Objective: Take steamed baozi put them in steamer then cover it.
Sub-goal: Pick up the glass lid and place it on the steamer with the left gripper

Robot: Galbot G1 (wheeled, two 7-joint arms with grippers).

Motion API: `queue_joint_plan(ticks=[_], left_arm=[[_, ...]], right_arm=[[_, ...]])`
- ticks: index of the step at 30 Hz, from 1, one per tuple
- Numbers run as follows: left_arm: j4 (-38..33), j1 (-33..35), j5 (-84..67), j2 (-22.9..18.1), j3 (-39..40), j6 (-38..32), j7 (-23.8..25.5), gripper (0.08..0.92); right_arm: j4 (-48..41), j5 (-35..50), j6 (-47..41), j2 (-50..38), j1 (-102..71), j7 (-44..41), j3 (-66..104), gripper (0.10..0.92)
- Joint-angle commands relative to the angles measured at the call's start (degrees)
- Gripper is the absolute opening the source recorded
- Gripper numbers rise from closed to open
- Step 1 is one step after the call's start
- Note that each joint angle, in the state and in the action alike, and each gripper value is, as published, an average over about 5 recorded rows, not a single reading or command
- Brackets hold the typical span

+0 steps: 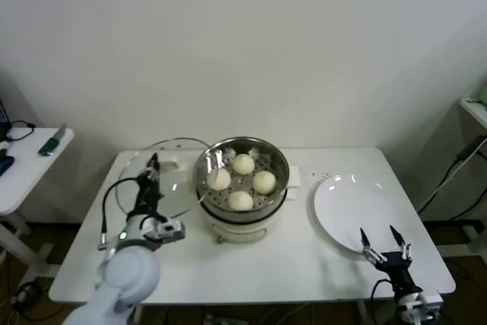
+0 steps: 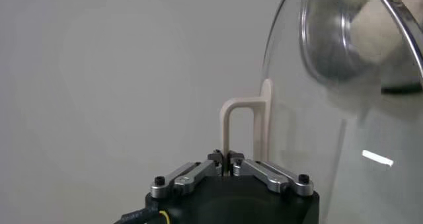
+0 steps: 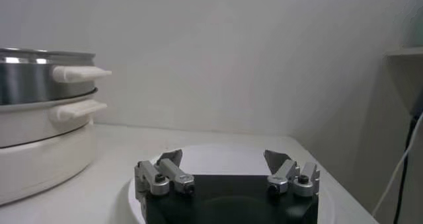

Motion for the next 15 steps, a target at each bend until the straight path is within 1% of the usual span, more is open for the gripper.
queue_joint_plan(ticks=[1,8,15], left_arm=[[2.2,-9.7,8.7,-8.1,13.5,6.0,5.7,0.137],[8.0,-12.9,14.0,-15.7,18.0,5.5,6.0,0.137],[13.3,-15.2,15.8,-20.6,20.6,5.3,5.1,0.137]], right_arm=[[-0.5,-1.2,-1.3,-1.0,0.5,-0.1,-0.5,0.823],[-0.4,-1.6,-2.1,-1.8,1.0,-0.3,-1.2,0.823],[-0.6,-1.6,-1.9,-1.6,0.5,-0.7,-1.1,0.823]])
